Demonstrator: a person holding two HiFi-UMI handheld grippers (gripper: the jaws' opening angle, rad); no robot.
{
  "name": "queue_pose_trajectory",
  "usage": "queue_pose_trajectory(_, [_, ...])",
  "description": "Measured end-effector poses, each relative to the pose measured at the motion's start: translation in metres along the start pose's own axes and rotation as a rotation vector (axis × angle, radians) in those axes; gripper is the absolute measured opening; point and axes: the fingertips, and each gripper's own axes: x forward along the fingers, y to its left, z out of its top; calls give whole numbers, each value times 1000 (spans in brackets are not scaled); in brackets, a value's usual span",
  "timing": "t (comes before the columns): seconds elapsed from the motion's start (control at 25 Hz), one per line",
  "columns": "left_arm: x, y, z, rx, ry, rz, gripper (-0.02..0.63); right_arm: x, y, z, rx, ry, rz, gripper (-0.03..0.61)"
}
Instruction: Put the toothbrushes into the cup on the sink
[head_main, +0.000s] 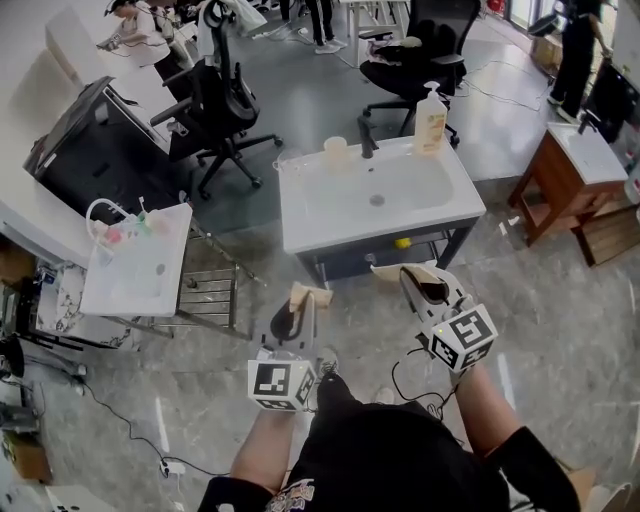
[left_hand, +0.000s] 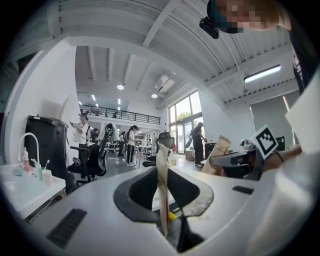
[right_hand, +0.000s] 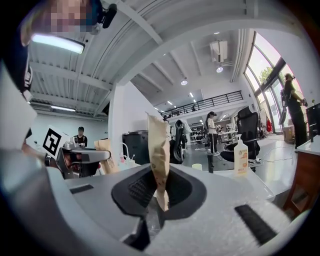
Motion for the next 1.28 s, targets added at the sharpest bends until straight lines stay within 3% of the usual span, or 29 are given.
queue_pose_trajectory(0.32, [50,43,-13,-7,3,-34,60,55,-21,-6,-2,13,-34,32])
queue_pose_trajectory(0.8, [143,145,-11,-41,5,-93,59,177,-52,4,-3,53,-102,32])
queue_pose_trajectory(1.28, [191,242,-7,-78,-11,-129,58,283,-47,16,-10,69,-136,32])
